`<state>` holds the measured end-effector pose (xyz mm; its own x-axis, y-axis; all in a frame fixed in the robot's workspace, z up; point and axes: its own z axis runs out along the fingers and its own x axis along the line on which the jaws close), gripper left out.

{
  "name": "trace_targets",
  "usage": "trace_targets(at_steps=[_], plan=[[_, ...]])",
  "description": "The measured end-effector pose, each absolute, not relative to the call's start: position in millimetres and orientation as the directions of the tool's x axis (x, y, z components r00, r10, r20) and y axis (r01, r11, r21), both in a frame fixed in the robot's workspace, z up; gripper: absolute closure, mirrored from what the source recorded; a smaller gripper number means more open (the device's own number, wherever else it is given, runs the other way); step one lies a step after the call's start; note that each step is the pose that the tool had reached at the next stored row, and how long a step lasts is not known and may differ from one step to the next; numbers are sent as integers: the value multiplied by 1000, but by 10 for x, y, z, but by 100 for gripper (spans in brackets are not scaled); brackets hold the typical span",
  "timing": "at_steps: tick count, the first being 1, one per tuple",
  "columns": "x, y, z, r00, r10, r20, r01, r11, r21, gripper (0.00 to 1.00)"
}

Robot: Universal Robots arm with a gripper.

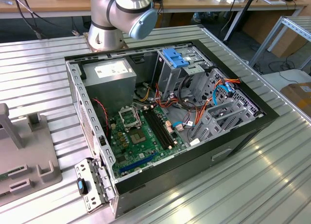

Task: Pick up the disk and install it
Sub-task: 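Pick up the disk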

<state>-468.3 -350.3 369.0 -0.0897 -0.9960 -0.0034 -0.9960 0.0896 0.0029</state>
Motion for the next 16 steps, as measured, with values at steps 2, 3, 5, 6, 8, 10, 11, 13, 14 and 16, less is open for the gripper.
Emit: trace_targets(at_steps=[2,3,5,6,8,10,11,13,14,16], plan=[[-4683,-3503,3690,-90,-996,-3,-996,90,3,34],[-4683,-3503,3690,-90,-996,-3,-996,90,3,34],[-4683,-3504,3676,-90,-996,-4,-996,90,3,34],[-4683,-3503,3667,-90,-996,-3,-996,90,3,34],[-4683,-3503,3662,-90,-996,-3,-996,90,3,34],[-4683,-3503,3661,-90,-996,-3,-996,90,3,34],[-4683,-3503,3660,-90,-996,-3,-996,90,3,34],[-4683,-3503,3660,-90,-996,-3,-996,90,3,34],[-4683,-3503,3658,-90,-996,-3,-996,90,3,34],[-4683,-3503,3649,-90,-996,-4,-996,90,3,34]])
